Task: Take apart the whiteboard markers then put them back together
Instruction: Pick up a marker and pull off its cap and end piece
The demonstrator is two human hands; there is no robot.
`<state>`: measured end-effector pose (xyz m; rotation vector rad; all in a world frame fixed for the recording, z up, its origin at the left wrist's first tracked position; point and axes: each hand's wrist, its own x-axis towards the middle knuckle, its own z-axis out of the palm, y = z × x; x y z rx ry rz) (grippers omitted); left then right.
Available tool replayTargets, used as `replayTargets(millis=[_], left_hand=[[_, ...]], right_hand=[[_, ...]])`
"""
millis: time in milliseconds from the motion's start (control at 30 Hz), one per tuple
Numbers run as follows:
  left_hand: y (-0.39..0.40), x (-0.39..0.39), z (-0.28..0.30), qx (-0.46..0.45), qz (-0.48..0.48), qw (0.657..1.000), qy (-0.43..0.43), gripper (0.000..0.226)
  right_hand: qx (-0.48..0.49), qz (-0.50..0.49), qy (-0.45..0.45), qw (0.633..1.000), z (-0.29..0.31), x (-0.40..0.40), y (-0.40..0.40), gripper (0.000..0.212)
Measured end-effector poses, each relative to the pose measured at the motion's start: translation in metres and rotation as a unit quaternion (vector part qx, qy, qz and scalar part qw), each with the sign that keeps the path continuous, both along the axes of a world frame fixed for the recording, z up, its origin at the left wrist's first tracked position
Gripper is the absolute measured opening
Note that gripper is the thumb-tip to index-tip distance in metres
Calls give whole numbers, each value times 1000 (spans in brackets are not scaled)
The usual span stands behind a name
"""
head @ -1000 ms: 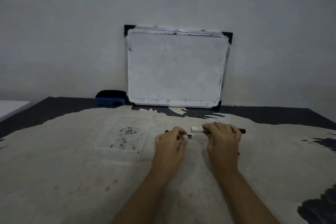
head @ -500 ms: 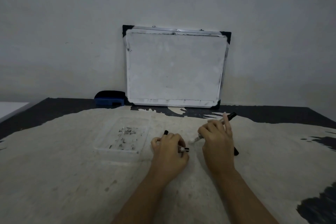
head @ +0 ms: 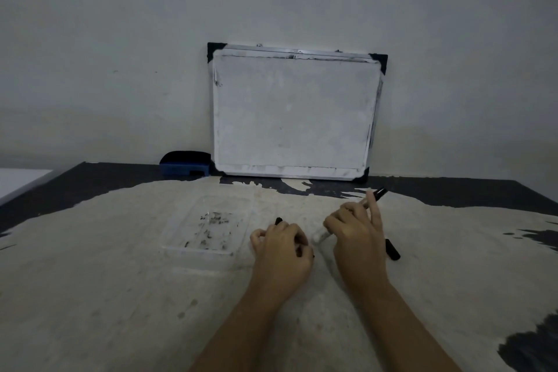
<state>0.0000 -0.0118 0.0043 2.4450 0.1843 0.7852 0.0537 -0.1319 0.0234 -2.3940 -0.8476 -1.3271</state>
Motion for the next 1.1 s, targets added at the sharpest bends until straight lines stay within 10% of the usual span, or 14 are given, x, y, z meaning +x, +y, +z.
replayTargets(millis=[1100], left_hand=[[1, 1, 0, -12, 17, 1000, -17, 16]], right_hand=[[18, 7, 83, 996, -4, 4, -4, 25]])
